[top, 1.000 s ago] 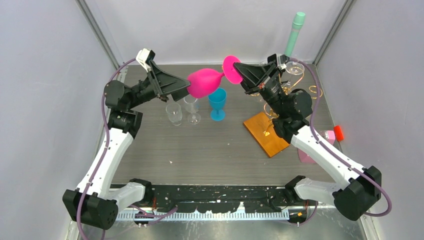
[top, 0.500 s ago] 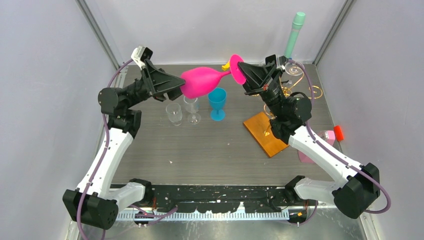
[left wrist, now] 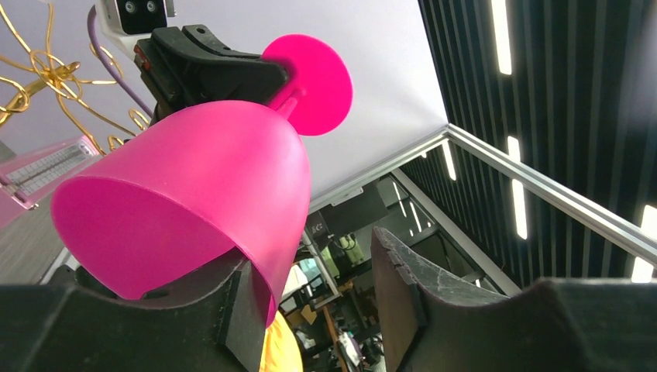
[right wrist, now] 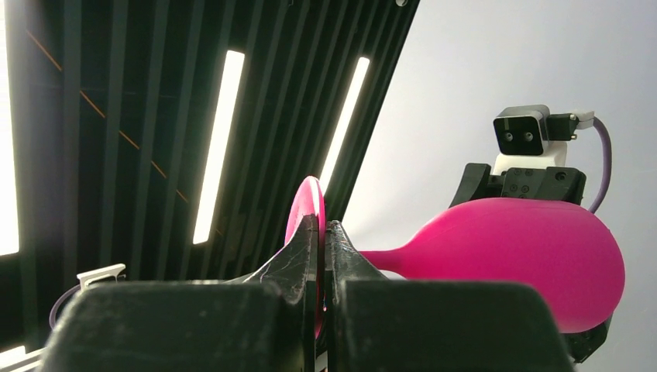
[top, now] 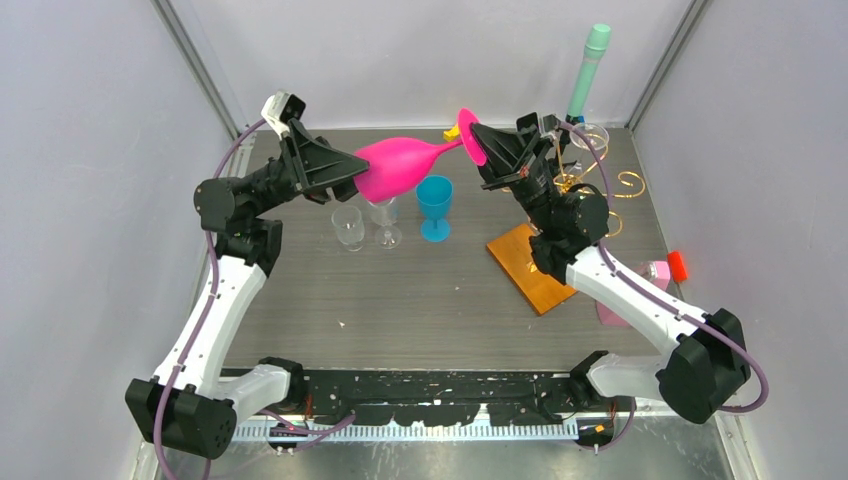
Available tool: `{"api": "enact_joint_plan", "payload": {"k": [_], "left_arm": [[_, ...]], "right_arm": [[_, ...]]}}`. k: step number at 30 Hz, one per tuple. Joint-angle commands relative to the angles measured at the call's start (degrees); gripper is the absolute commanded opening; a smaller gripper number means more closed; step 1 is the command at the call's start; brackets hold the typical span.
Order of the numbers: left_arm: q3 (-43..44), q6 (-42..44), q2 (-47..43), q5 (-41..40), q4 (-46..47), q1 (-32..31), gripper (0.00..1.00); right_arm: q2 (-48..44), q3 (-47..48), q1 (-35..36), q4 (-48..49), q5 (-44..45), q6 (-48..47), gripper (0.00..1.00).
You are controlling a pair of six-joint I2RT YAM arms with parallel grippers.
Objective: Take the wine glass off the wine glass rack
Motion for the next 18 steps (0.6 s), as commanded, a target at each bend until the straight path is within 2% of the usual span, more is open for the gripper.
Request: {"api": "enact_joint_plan", "payload": {"k": [1,5,9,11,13,14,15,16,17,18], "left_arm": [[2.3,-1.1,-1.3,0.6,5.9,-0.5,0.47],[2.4,-0.2,-1.3,0.6,5.6,-0.5,0.33],[2.9,1.9,-1.6,0.7,5.6,-0.5,0.03],[3.4,3.2,-1.6,1.0,5.5,-0.4,0.00],[4.1,5.4,-1.7,2.0,4.4,-0.4,0.00],[4.7,7.0,-1.8,2.8,2.8,-0.4,0.00],[5.6,9.6,-2.0,3.6,0.7,-0.4,0.00],[6.5,12.4,-2.2,4.6,-2.6,-0.4,0.00],[7.4,16.0,-2.5,5.7,-6.5,-0.4,0.00],[8.2,19.9,-2.7,6.4,-12.2,-0.4,0.00]], "right_arm": [[1.7,-1.3,0.2,-2.9,-0.4,-3.7,0.00],[2.1,-1.1,0.2,-3.1,-1.1,-3.1,0.00],[2.4,-0.3,0.2,-4.7,-2.9,-2.6,0.04],[1.9,-0.3,0.3,-5.6,-3.2,-2.8,0.10],[1.2,-0.4,0.3,-6.7,-3.1,-3.7,0.21],[0.9,-0.4,0.3,-7.4,-3.0,-4.5,0.31],[0.2,-0.4,0.2,-9.0,-3.0,-5.0,0.38],[-0.3,-0.3,0.1,-10.0,-3.0,-5.9,0.42],[-1.2,0.0,0.1,-12.6,-3.3,-6.4,0.51],[-1.6,0.1,0.0,-13.6,-3.4,-7.8,0.55]]}}
